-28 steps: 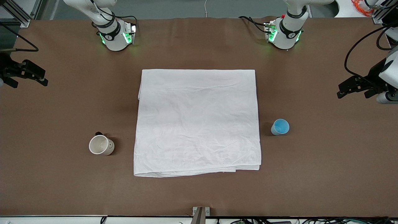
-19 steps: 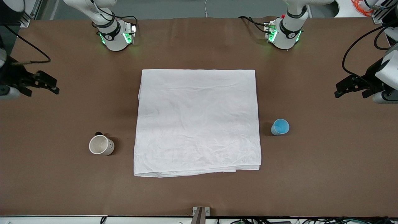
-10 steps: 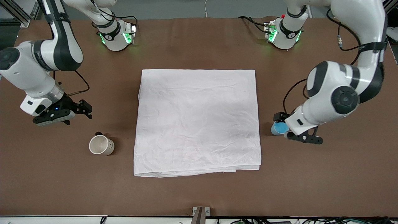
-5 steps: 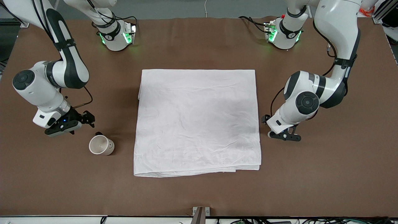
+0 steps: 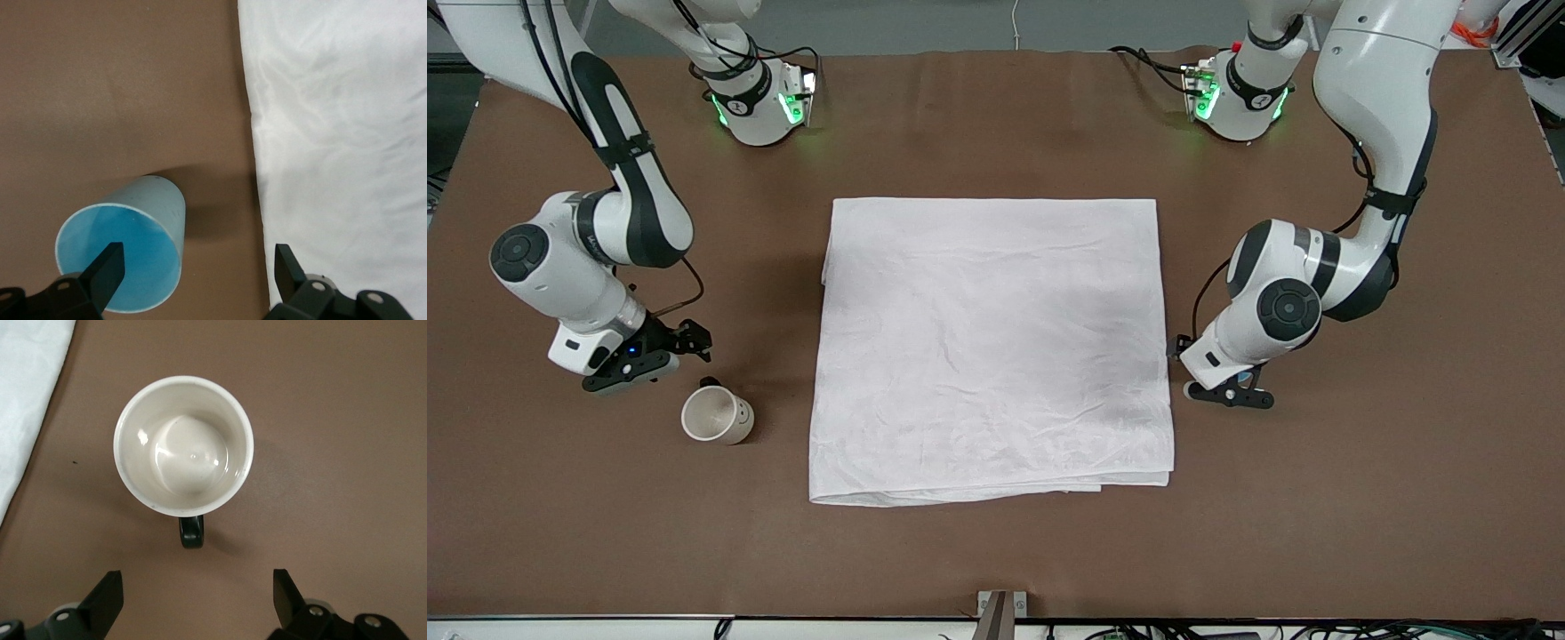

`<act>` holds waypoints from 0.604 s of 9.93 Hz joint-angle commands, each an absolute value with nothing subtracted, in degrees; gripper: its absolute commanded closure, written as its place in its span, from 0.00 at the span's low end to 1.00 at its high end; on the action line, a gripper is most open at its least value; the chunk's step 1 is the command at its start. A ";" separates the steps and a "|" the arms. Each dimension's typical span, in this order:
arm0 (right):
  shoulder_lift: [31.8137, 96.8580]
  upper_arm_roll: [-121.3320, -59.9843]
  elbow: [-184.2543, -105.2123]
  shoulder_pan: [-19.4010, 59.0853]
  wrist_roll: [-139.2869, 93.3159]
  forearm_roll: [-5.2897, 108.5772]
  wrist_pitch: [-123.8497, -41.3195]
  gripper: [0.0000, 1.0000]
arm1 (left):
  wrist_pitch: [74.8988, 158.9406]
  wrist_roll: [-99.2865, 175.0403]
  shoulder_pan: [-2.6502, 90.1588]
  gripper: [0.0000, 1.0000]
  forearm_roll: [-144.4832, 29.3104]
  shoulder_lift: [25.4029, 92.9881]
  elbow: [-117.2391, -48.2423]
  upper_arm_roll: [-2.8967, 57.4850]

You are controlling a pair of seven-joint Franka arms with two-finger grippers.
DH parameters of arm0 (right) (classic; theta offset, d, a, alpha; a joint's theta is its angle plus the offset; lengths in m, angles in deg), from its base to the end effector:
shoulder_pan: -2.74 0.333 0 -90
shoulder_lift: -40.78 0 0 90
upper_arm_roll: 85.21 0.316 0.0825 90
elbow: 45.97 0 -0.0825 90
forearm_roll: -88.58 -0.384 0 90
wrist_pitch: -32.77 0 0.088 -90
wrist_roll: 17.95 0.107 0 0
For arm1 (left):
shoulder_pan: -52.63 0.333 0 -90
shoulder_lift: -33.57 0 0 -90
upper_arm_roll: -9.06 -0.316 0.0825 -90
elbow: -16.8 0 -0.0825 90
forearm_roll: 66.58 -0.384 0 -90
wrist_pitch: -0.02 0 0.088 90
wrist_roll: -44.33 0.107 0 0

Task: Place blue cup into white mug on cloth
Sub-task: 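Lower the right gripper onto the mug rim while the left gripper descends to the cup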

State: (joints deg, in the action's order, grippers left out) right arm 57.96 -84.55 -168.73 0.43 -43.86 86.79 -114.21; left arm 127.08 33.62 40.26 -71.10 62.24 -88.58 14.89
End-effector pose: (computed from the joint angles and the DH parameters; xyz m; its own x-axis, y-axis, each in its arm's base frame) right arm 0.5826 -0.0174 0.2743 0.9146 0.3861 0.1202 0.3852 -0.9223 0.0323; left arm 0.6022 -0.1915 0.2475 0.9789 -0.1688 -0.1149 -0.1733 -0.9844 -0.0300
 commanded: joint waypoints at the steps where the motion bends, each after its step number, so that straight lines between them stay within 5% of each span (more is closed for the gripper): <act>1: 60.37 -84.33 -167.01 0.20 -44.41 88.57 -114.18 0.01 | 128.08 32.55 40.50 0.02 -72.29 63.01 -89.02 15.03; 2: 61.25 -84.33 -166.13 0.20 -44.41 88.66 -114.18 0.01 | 128.08 32.64 40.67 0.06 -72.29 63.19 -88.85 15.03; 6: 66.43 -84.33 -161.74 0.28 -44.32 89.72 -114.36 0.01 | 127.99 32.64 40.76 0.58 -72.29 63.98 -88.41 14.95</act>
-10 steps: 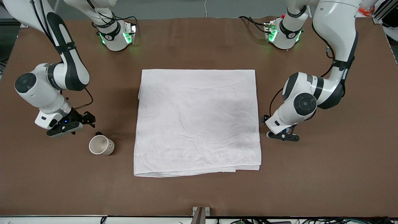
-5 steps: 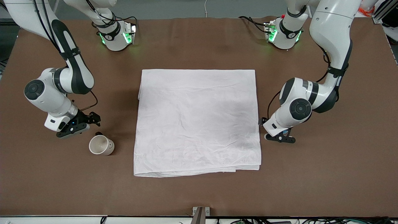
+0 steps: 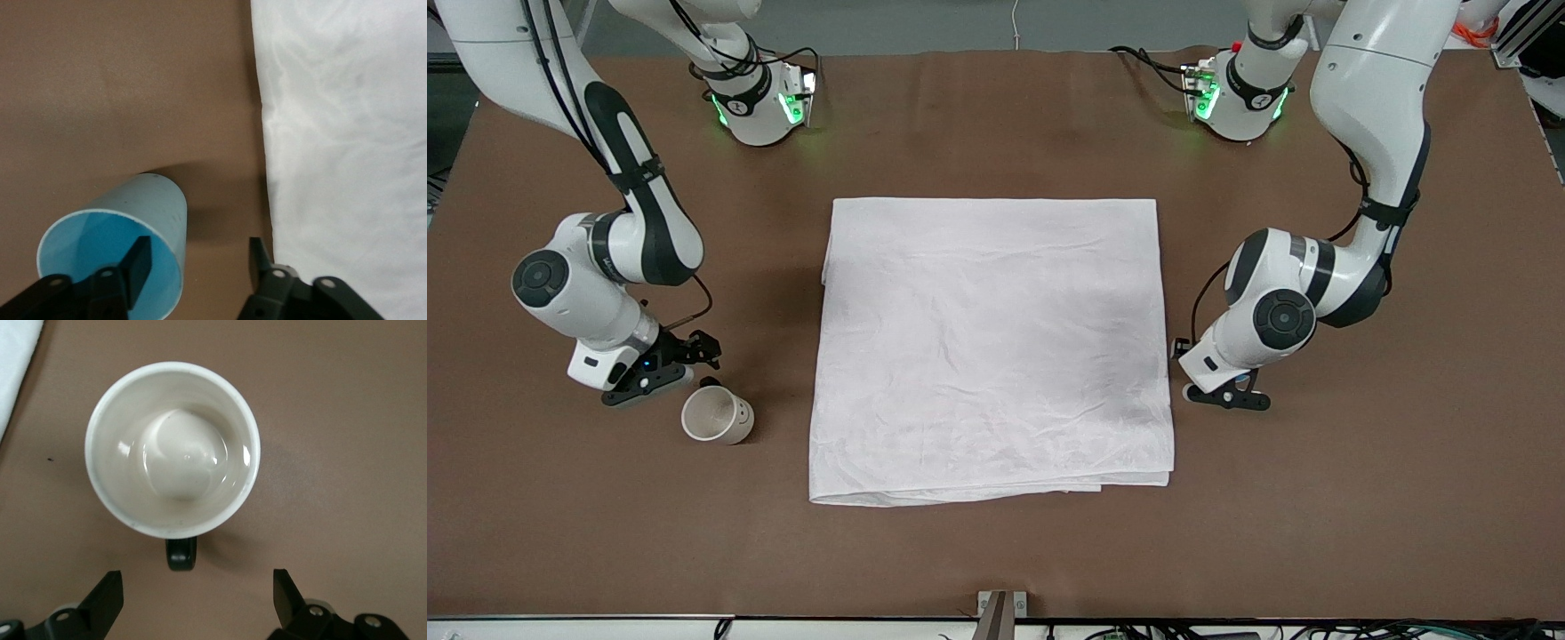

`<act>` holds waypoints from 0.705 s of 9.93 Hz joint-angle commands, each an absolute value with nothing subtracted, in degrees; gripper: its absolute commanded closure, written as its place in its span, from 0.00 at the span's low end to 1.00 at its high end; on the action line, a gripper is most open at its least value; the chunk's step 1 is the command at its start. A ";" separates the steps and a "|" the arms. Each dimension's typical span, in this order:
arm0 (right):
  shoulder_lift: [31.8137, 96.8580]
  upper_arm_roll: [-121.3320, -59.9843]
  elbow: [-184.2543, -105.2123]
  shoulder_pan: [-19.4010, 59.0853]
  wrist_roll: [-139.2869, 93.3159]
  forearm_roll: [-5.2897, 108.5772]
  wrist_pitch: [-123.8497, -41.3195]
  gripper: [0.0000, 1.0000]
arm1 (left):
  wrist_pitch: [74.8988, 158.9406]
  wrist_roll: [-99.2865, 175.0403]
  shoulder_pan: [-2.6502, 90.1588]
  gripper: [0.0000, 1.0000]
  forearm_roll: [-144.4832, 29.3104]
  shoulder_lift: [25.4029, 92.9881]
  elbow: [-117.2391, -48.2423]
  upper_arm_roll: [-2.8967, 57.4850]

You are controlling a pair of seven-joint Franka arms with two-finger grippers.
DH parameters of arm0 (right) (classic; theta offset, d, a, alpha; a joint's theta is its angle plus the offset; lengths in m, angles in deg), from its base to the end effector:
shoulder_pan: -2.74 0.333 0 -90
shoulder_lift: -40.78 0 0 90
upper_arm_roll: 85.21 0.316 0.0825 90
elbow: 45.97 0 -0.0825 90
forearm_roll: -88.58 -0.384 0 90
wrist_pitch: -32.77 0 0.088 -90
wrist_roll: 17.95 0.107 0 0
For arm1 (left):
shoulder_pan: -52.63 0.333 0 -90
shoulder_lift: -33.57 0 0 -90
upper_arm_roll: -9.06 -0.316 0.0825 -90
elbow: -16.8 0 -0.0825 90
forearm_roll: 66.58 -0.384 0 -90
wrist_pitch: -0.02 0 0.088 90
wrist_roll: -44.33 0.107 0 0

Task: Place blue cup into white mug on cloth
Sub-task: 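Lower the right gripper onto the mug rim while the left gripper descends to the cup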

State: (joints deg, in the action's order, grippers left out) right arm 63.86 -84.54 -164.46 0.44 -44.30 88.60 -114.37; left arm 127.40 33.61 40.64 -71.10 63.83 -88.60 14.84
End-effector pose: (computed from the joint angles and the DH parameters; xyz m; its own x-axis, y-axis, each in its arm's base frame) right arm 0.6008 -0.0172 0.2439 0.9044 0.4173 0.0889 0.4155 -0.9088 0.0392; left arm 0.6016 -0.1866 0.2303 0.9774 -0.1609 -0.1372 -0.1666 -0.9856 -0.0306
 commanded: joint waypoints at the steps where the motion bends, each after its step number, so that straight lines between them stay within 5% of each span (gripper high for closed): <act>1: 67.67 -84.33 -160.51 0.28 -44.41 89.72 -114.44 0.01 | 127.90 32.55 40.85 0.75 -72.20 63.98 -88.41 14.95; 3: 70.04 -84.33 -158.22 0.46 -44.41 89.81 -114.71 0.01 | 127.38 32.64 41.55 1.00 -72.20 63.98 -88.32 14.86; 7: 71.19 -84.33 -156.89 1.95 -44.32 89.81 -114.71 0.09 | 124.59 33.78 41.47 1.00 -72.29 61.36 -85.17 14.95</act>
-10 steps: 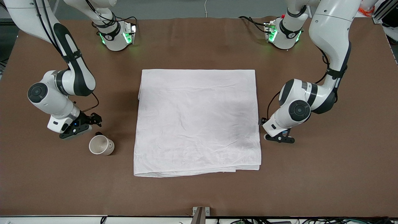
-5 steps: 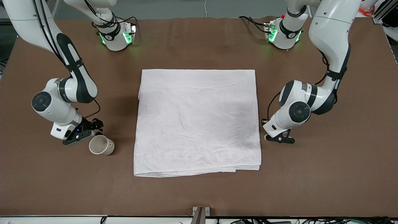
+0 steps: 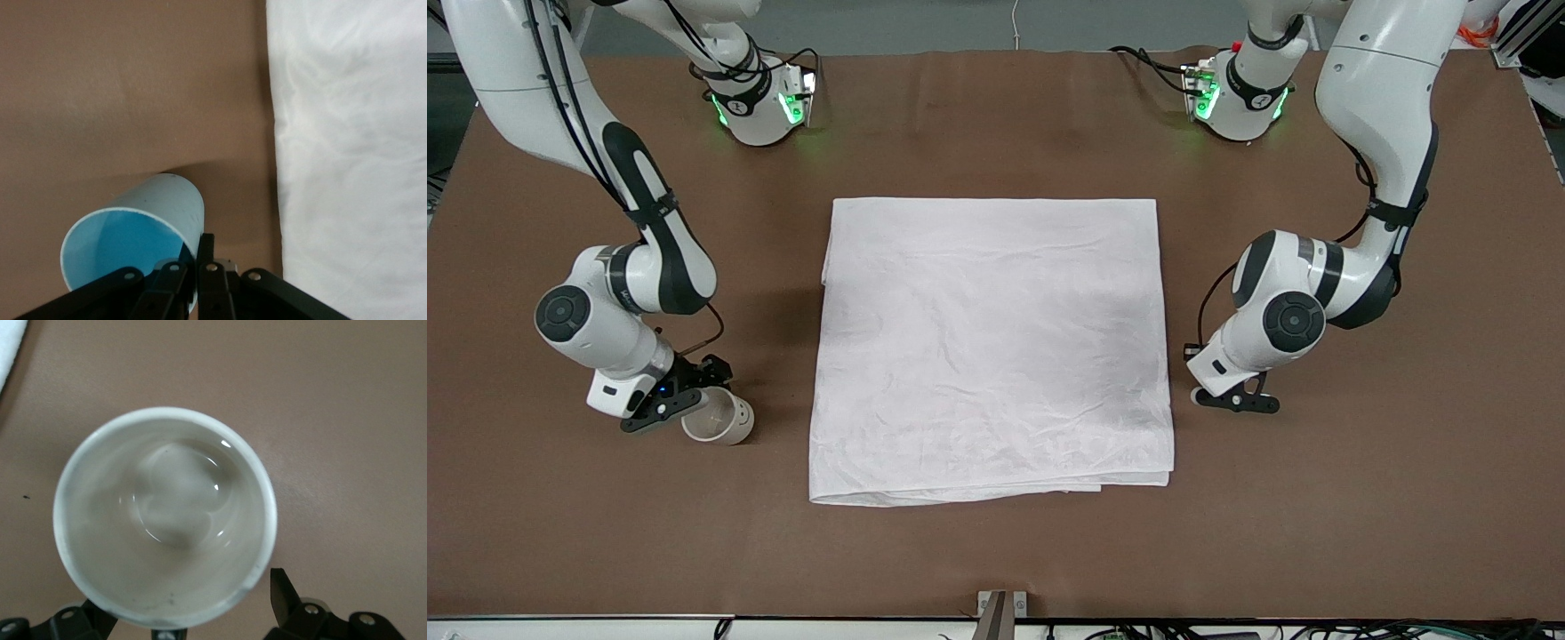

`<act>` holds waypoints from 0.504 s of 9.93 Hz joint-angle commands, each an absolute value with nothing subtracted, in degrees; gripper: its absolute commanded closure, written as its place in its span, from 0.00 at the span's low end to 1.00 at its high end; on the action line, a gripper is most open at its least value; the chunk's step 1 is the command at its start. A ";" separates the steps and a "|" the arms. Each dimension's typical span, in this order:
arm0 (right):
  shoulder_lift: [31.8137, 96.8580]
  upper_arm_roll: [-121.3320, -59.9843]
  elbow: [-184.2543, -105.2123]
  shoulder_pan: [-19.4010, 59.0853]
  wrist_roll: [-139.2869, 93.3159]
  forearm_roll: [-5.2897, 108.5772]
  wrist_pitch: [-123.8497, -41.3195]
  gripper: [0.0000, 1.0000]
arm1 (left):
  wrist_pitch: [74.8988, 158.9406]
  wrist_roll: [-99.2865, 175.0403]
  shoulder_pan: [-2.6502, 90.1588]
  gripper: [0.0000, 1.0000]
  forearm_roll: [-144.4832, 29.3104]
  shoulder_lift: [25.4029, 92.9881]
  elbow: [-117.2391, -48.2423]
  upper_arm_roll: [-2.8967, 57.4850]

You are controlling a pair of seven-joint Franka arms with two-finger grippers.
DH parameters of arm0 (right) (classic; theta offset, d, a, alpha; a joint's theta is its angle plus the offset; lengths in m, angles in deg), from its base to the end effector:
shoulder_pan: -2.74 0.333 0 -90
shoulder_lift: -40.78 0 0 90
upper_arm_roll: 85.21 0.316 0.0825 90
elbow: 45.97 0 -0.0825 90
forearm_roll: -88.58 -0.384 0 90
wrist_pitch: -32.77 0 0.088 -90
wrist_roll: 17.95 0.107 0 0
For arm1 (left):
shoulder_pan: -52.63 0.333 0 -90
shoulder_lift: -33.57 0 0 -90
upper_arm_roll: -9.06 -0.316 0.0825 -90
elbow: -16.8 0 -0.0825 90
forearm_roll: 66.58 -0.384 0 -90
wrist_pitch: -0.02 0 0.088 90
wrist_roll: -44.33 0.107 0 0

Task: Place blue cup into white mug on cloth
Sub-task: 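Close the right gripper on the mug rim while the left gripper grips the cup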

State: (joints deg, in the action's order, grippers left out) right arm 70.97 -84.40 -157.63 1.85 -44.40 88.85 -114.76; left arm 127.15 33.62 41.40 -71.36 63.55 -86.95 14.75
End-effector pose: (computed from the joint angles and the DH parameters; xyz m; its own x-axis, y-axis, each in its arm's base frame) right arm 0.6305 -0.0012 0.2159 0.8907 0.4454 0.0905 0.4436 -0.8953 0.0404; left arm 0.6135 -0.1796 0.2447 0.9830 -0.1489 -0.1077 -0.1531 -0.9877 -0.0315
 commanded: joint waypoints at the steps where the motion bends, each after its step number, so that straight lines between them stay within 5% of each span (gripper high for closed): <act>1: 71.28 -84.33 -156.89 2.04 -44.32 89.81 -114.71 0.16 | 121.08 33.95 41.47 1.00 -72.29 60.83 -82.20 15.03; 5: 71.28 -84.33 -156.89 2.04 -44.32 89.81 -114.18 0.55 | 115.07 33.96 41.20 1.00 -72.12 60.91 -75.67 15.03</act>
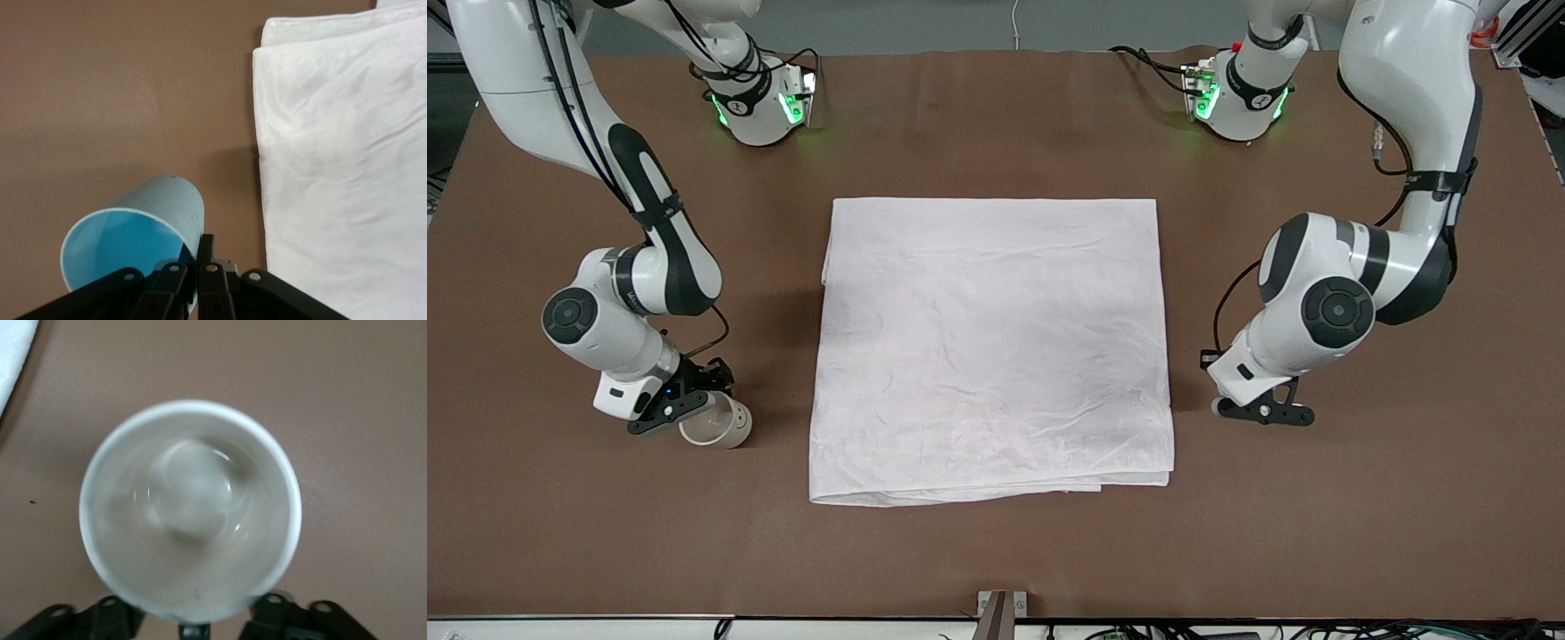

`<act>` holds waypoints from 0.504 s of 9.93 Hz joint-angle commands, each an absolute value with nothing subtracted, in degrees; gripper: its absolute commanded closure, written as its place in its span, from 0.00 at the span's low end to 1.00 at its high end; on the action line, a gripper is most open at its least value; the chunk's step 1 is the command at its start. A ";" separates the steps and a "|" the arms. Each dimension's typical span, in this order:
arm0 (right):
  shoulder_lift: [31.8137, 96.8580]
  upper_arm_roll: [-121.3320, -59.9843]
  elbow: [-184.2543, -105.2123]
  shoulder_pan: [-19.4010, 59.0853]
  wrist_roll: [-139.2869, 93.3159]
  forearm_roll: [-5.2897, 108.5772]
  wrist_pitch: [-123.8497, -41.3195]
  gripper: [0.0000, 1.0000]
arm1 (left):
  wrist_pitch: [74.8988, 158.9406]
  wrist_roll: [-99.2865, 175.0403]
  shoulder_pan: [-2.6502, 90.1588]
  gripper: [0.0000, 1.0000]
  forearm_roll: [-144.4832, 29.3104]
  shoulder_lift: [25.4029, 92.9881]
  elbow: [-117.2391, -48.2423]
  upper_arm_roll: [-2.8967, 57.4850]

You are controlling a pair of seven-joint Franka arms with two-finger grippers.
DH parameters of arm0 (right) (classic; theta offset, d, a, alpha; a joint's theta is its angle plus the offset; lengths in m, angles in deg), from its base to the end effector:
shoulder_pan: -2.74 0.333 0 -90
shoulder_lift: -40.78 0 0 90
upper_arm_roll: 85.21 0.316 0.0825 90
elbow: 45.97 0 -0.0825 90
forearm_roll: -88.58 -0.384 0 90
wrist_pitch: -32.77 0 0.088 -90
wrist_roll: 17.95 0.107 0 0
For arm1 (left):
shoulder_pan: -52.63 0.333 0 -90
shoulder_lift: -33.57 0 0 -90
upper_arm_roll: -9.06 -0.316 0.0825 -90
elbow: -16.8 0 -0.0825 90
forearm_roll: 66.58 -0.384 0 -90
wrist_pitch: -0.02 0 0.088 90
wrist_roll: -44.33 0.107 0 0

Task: Place blue cup into white mug on cloth
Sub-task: 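Close the right gripper on the mug rim while the left gripper grips the cup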

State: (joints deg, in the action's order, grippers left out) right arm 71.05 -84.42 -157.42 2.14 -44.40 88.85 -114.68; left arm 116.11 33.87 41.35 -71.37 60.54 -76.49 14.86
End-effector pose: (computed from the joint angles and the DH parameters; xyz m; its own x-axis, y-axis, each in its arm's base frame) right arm 0.6314 0.0018 0.2164 0.8885 0.4496 0.0912 0.4478 -0.8932 0.0409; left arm 0.6442 -0.1848 0.3432 0.9876 -0.1436 -0.0642 -0.1462 -0.9885 -0.0388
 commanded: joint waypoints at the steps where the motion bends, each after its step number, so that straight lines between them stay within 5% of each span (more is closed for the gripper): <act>1: 71.28 -84.33 -156.98 2.04 -44.32 89.81 -114.01 0.62 | 115.07 34.04 41.20 1.00 -72.03 60.91 -75.75 15.03; 5: 71.19 -84.24 -156.72 1.60 -44.14 89.72 -113.83 0.99 | 115.07 34.13 41.20 1.00 -71.94 61.26 -75.93 15.03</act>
